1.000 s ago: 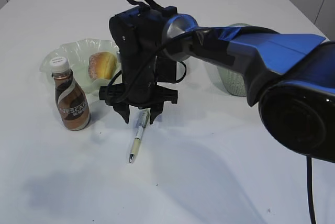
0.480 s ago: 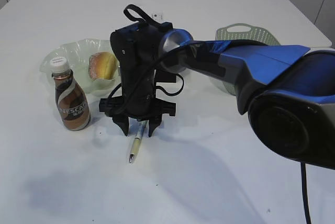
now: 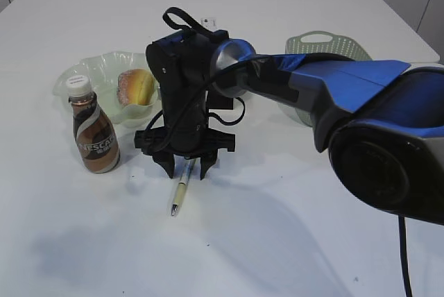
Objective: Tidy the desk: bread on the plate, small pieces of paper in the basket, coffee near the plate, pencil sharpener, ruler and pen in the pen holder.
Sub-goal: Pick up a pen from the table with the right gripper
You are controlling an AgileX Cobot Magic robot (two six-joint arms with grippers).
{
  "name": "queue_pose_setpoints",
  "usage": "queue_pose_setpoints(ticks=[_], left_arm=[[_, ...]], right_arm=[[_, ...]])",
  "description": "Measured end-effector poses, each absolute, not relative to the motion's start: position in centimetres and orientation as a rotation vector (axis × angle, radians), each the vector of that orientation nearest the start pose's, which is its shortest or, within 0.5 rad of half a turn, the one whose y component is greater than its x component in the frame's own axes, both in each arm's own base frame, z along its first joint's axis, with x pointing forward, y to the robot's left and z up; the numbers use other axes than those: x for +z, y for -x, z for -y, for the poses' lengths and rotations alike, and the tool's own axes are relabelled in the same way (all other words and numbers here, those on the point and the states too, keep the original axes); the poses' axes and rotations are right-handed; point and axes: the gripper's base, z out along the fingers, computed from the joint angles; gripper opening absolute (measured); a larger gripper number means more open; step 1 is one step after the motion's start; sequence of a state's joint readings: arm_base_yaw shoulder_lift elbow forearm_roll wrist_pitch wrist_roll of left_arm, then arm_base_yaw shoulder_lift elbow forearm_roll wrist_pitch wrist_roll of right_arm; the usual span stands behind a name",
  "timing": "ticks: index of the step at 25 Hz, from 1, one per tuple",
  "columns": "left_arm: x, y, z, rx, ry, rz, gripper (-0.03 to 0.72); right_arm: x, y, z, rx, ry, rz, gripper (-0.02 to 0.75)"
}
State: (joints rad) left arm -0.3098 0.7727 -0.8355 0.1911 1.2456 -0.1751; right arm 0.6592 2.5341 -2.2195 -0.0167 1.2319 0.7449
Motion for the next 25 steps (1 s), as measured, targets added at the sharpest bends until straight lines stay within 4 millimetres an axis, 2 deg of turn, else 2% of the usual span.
queue_pose_setpoints(ticks=[22,24,25], left_arm=[[32.76,-11.04,1.81,0.097,-0.198,-2.626,0.341],[32.76,-11.04,1.81,0.097,-0.198,-2.626,0.340],[32.76,-11.04,1.81,0.097,-0.198,-2.626,0.340]], right_arm=[[12.62,-40.67,-31.33,0.089,-0.093,-3.042,0.440],[12.62,-40.67,-31.33,0.089,-0.092,-3.042,0.332],[12.62,-40.67,-31.33,0.089,-0.092,-3.042,0.307]])
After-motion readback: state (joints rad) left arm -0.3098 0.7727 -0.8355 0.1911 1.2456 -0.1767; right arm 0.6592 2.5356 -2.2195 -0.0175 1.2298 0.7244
